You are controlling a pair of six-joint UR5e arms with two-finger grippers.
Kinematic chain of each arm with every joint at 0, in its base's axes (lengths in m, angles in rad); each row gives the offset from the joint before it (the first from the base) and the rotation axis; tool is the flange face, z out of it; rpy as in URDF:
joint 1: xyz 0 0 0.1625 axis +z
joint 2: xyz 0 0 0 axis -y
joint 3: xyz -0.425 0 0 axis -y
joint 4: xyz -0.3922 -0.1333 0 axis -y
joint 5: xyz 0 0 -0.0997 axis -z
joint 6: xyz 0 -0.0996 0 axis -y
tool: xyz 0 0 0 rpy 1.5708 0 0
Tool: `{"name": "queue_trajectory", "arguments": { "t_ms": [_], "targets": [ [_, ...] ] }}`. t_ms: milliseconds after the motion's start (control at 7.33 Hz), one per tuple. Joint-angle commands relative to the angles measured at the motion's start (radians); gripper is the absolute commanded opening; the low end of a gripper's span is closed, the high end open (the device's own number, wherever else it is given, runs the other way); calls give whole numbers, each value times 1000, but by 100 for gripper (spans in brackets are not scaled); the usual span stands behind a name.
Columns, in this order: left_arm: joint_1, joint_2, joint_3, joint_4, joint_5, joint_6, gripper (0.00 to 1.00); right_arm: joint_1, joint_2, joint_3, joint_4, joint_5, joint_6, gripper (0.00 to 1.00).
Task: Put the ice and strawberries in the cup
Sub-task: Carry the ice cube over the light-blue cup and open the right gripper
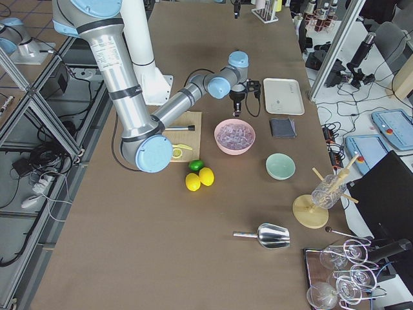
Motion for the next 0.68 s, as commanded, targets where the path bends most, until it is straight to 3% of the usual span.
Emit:
{"name": "queue_trajectory", "arguments": {
  "t_ms": [0,273,546],
  "targets": [
    [0,0,2,0,0,0,98,-92,181,-34,-61,-60,212,0],
    [0,0,3,1,0,0,98,-216,362,-160,-64,-198,401,0],
    [1,-2,5,1,0,0,98,-313,388,-199,-73,-318,436,0]
  ]
}}
